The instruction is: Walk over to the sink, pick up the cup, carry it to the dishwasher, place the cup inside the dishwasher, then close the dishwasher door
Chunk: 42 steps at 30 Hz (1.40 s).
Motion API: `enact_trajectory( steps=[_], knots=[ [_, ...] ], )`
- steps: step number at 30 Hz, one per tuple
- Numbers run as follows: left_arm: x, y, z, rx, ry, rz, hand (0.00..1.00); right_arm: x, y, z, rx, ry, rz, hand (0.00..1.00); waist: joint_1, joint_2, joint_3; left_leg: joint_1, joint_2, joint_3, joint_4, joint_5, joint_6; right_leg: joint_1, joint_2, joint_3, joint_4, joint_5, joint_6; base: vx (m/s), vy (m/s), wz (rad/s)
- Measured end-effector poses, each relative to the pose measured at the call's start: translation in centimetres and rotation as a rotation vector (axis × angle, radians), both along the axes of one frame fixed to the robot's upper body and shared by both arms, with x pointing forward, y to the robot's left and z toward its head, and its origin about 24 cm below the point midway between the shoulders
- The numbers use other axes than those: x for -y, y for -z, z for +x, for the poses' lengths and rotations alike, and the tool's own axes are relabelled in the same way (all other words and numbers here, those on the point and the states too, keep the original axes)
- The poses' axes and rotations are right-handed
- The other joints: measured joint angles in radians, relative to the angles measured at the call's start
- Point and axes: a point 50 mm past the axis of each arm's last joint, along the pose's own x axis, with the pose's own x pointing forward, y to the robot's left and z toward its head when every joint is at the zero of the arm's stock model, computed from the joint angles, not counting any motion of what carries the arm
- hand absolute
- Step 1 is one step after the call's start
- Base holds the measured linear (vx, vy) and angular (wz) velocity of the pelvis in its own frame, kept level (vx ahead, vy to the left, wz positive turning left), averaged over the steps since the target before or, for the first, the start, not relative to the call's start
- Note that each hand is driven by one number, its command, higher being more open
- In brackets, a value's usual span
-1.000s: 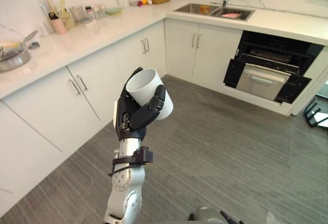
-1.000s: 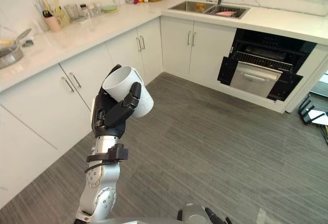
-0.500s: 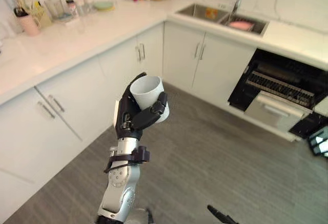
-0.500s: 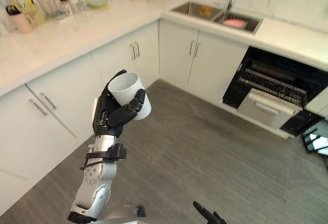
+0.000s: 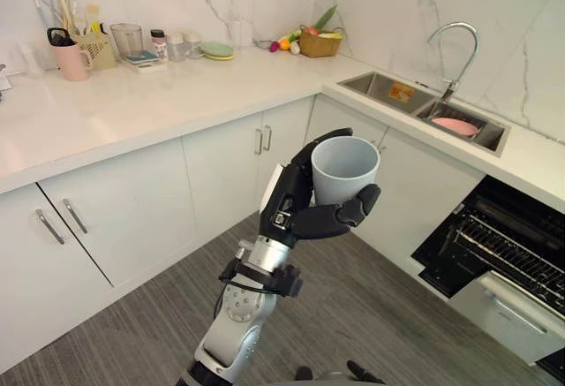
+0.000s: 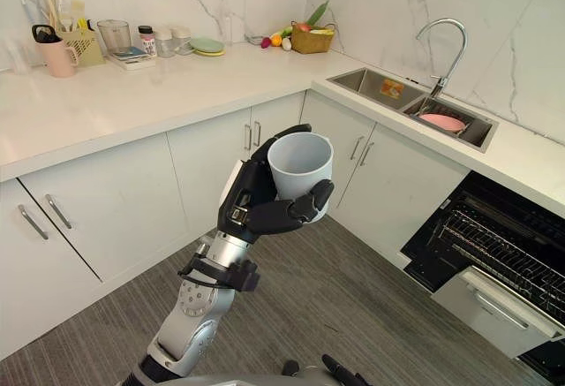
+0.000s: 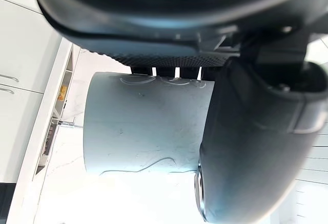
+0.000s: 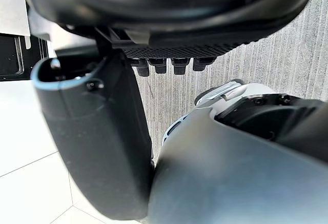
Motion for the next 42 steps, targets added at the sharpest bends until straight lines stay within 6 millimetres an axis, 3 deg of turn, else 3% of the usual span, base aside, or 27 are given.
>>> enact_trajectory(
  steps=[4, 10, 12, 15, 17, 18, 19, 20, 21, 23, 25, 26, 27, 28, 29, 30, 32, 35, 37, 39, 40, 42],
  knots=[
    [-0.1, 0.0, 0.0, 0.002, -0.005, -0.003, 0.0, 0.0, 0.0, -0.3, -0.007, 0.001, 0.0, 1.0, -0.004, -0.001, -0.002, 0.0, 0.0, 0.012, -0.004, 0.0, 0.0, -0.008, 0.005, 0.01, 0.0, 0.001, 0.0, 0.0, 0.0, -0.08],
    [-1.1, -0.1, 0.5, -0.017, -0.037, -0.053, 0.0, -0.3, -0.1, -0.5, 0.035, 0.002, -0.023, 1.0, -0.048, 0.0, -0.007, 0.002, -0.009, 0.066, -0.058, 0.007, -0.002, -0.089, 0.011, 0.042, 0.07, -0.042, -0.004, -0.03, -0.008, -0.23],
    [-1.8, 0.0, 0.9, -0.03, -0.066, -0.071, 0.0, -0.3, -0.3, 0.0, 0.074, -0.014, -0.047, 1.0, -0.074, 0.005, -0.005, 0.018, -0.016, 0.076, -0.086, 0.006, -0.006, -0.139, 0.002, 0.045, 0.172, -0.107, -0.006, 0.09, -0.053, -0.12],
    [-2.7, 0.4, 1.4, -0.064, -0.101, -0.103, 0.0, 0.1, -0.6, -0.2, 0.115, -0.018, -0.086, 1.0, -0.094, 0.026, -0.015, 0.08, 0.001, 0.093, -0.099, -0.006, -0.046, -0.168, 0.006, 0.023, 0.33, -0.258, -0.007, 0.23, -0.097, 0.02],
    [-3.1, 1.0, 1.5, -0.1, -0.135, -0.119, 0.0, 0.0, -0.6, -0.5, 0.107, -0.012, -0.094, 1.0, -0.101, 0.025, -0.01, -0.065, 0.046, 0.081, 0.253, 0.011, -0.07, -0.134, -0.002, 0.009, 0.352, -0.32, -0.025, 0.34, -0.155, 0.27],
    [-3.3, 1.1, 1.5, -0.114, -0.161, -0.138, 0.0, 0.6, -0.7, -0.5, 0.108, -0.012, -0.114, 1.0, -0.094, 0.048, 0.004, -0.199, 0.089, 0.042, 0.551, 0.145, -0.026, -0.092, 0.013, 0.011, 0.34, -0.349, -0.036, 0.34, -0.159, -0.11],
    [-3.7, 1.5, 1.4, -0.136, -0.193, -0.161, 0.0, 1.5, -0.8, -0.6, 0.103, -0.023, -0.137, 1.0, -0.076, 0.074, 0.017, -0.309, 0.121, 0.004, 0.763, 0.23, -0.018, -0.042, 0.031, 0.029, 0.31, -0.363, -0.057, 0.35, -0.106, -0.24],
    [-3.9, 1.7, 1.3, -0.145, -0.206, -0.162, 0.0, 1.8, -0.8, -0.6, 0.098, -0.027, -0.146, 1.0, -0.069, 0.086, 0.023, -0.352, 0.123, 0.001, 0.828, 0.213, -0.003, -0.019, 0.035, 0.036, 0.298, -0.37, -0.063, 0.47, -0.026, -0.45],
    [-4.4, 2.4, 1.2, -0.168, -0.227, -0.147, 0.0, 2.4, -0.7, -0.7, 0.07, -0.033, -0.158, 1.0, -0.065, 0.09, 0.028, -0.416, 0.119, 0.017, 0.858, 0.17, 0.043, 0.031, 0.033, 0.056, 0.266, -0.381, -0.061, 0.51, -0.006, -0.49],
    [-5.2, 3.6, 0.9, -0.207, -0.252, -0.109, 0.0, 2.7, -0.5, -0.7, 0.036, -0.045, -0.161, 1.0, -0.058, 0.083, 0.031, -0.465, 0.109, 0.053, 0.737, 0.112, 0.067, 0.122, 0.028, 0.093, 0.195, -0.369, -0.039, 0.5, 0.004, -0.58],
    [-5.9, 4.2, 0.6, -0.229, -0.272, -0.084, 0.0, 3.1, -0.6, 0.0, 0.038, -0.008, -0.176, 1.0, -0.058, 0.069, 0.039, -0.472, 0.048, 0.044, 0.448, 0.096, 0.061, 0.189, 0.005, 0.132, 0.143, -0.366, -0.035, 0.45, 0.069, -0.51],
    [-6.2, 4.4, 0.5, -0.232, -0.281, -0.074, 0.0, 3.6, -0.7, 0.2, 0.034, 0.015, -0.194, 1.0, -0.059, 0.062, 0.043, -0.473, -0.006, -0.015, 0.268, 0.11, 0.051, 0.209, -0.015, 0.152, 0.128, -0.366, -0.034, 0.49, 0.163, -0.69],
    [-6.6, 4.7, 0.2, -0.24, -0.298, -0.076, 0.0, 4.5, -0.8, 0.8, 0.027, 0.042, -0.228, 1.0, -0.047, 0.06, 0.044, -0.477, -0.087, -0.164, 0.046, 0.218, 0.03, 0.234, -0.038, 0.203, 0.1, -0.367, -0.022, 0.48, 0.196, -0.86],
    [-6.9, 4.8, 0.1, -0.245, -0.31, -0.072, 0.0, 4.8, -0.9, 1.0, 0.02, 0.048, -0.241, 1.0, -0.038, 0.059, 0.044, -0.471, -0.107, -0.207, -0.002, 0.275, 0.022, 0.241, -0.044, 0.234, 0.09, -0.368, -0.015, 0.48, 0.261, -1.45],
    [-7.9, 5.2, -0.3, -0.254, -0.345, -0.062, 0.0, 4.9, -0.9, 1.7, 0.008, 0.062, -0.263, 1.0, -0.011, 0.046, 0.047, -0.434, -0.146, -0.252, -0.037, 0.412, -0.011, 0.264, -0.07, 0.31, 0.067, -0.381, 0.012, 0.47, 0.297, -1.1],
    [-8.3, 5.3, -0.4, -0.252, -0.352, -0.049, 0.0, 4.6, -0.8, 2.0, 0.002, 0.077, -0.265, 1.0, -0.018, 0.038, 0.048, -0.424, -0.157, -0.243, -0.018, 0.399, 0.009, 0.277, -0.086, 0.324, 0.057, -0.385, 0.023, 0.51, 0.325, -0.99],
    [-9.2, 5.4, -0.5, -0.253, -0.375, -0.029, 0.0, 4.1, -0.6, 1.9, -0.043, 0.101, -0.261, 1.0, -0.021, 0.019, 0.053, -0.426, -0.16, -0.205, 0.088, 0.305, 0.04, 0.307, -0.1, 0.357, 0.033, -0.353, 0.058, 0.35, 0.226, -0.47],
    [-9.5, 5.3, -0.5, -0.239, -0.342, 0.009, 0.0, 4.5, -0.5, 0.9, -0.109, 0.185, -0.287, 1.0, -0.025, 0.019, 0.048, -0.364, -0.159, -0.149, 0.127, 0.224, 0.067, 0.311, -0.119, 0.338, 0.114, -0.321, 0.064, 0.27, 0.187, -0.66],
    [-9.6, 4.7, -0.2, -0.202, -0.322, 0.023, 0.0, 5.1, -1.0, 2.0, -0.073, 0.237, -0.345, 1.0, -0.017, 0.021, 0.05, -0.248, -0.162, -0.028, 0.038, 0.198, 0.077, 0.187, -0.203, 0.141, 0.358, -0.279, 0.031, 0.2, 0.189, -1.41],
    [-9.5, 4.4, -0.2, -0.177, -0.318, 0.061, 0.0, 6.1, -1.8, 2.8, -0.033, 0.279, -0.447, 1.0, -0.029, 0.048, 0.037, -0.161, -0.156, 0.057, -0.039, 0.192, 0.095, 0.141, -0.247, 0.054, 0.46, -0.223, 0.013, 0.17, 0.245, -1.47],
    [-9.5, 3.8, -0.2, -0.147, -0.303, 0.067, 0.0, 6.7, -2.7, 4.1, 0.024, 0.302, -0.526, 1.0, -0.056, 0.056, 0.028, -0.138, -0.151, 0.095, -0.069, 0.187, 0.103, 0.089, -0.217, 0.055, 0.553, -0.254, 0.042, 0.13, 0.182, -1.1],
    [-9.0, 2.7, 0.0, -0.093, -0.267, 0.069, 0.0, 8.1, -4.8, 6.2, 0.123, 0.368, -0.656, 1.0, -0.088, 0.059, 0.027, -0.123, -0.15, 0.128, -0.102, 0.185, 0.106, 0.034, -0.146, 0.025, 0.583, -0.312, 0.074, 0.11, 0.058, -0.66]
  ],
)
